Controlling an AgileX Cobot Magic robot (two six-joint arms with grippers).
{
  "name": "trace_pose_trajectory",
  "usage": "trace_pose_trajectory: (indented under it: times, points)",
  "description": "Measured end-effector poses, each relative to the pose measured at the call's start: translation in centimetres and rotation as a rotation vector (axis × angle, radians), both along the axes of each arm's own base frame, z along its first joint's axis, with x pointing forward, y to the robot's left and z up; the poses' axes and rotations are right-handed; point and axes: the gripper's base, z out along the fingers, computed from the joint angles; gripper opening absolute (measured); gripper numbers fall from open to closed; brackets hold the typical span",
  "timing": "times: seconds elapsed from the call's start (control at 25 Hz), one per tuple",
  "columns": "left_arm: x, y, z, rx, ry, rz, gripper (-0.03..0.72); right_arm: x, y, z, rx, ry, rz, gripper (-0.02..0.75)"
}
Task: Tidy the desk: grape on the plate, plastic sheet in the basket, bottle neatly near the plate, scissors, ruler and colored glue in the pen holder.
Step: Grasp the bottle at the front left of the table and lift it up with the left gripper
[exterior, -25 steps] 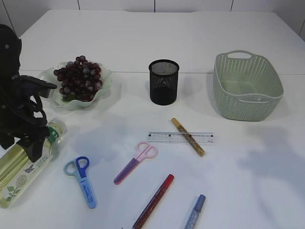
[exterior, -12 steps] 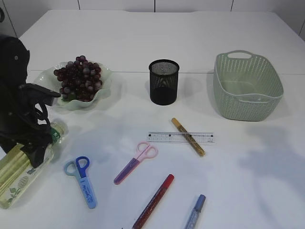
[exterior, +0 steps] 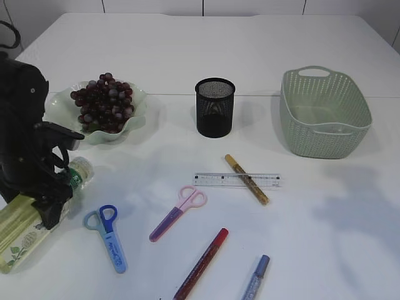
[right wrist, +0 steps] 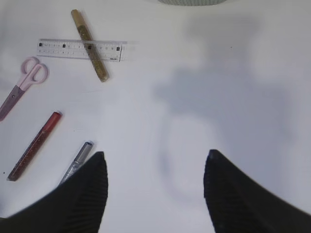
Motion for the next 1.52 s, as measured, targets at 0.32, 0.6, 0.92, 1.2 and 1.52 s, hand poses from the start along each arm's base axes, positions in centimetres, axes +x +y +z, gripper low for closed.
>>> trace_pose_trajectory:
  times: [0.32,0.6,0.92,1.2,1.52]
  points:
    - [0.1,0.0,-0.8,0.005,0.017,-0.002,0.522,0.0,0.0,0.0,0.000,0.000,0.000,0.490]
    - [0.1,0.0,-0.7,0.005,0.023,0.000,0.449,0.0,0.0,0.0,0.000,0.000,0.000,0.490]
    - [0.4,-0.3,-0.5,-0.013,0.021,0.016,0.448,0.0,0.0,0.0,-0.006,0.000,0.000,0.490]
    - [0.3,-0.4,-0.1,-0.032,0.008,0.028,0.447,0.1,-0.1,0.0,-0.009,-0.006,-0.001,0.489]
    - [-2.4,0.0,5.1,-0.128,-0.302,0.004,0.447,0.0,-0.1,0.0,-0.010,-0.006,-0.001,0.490]
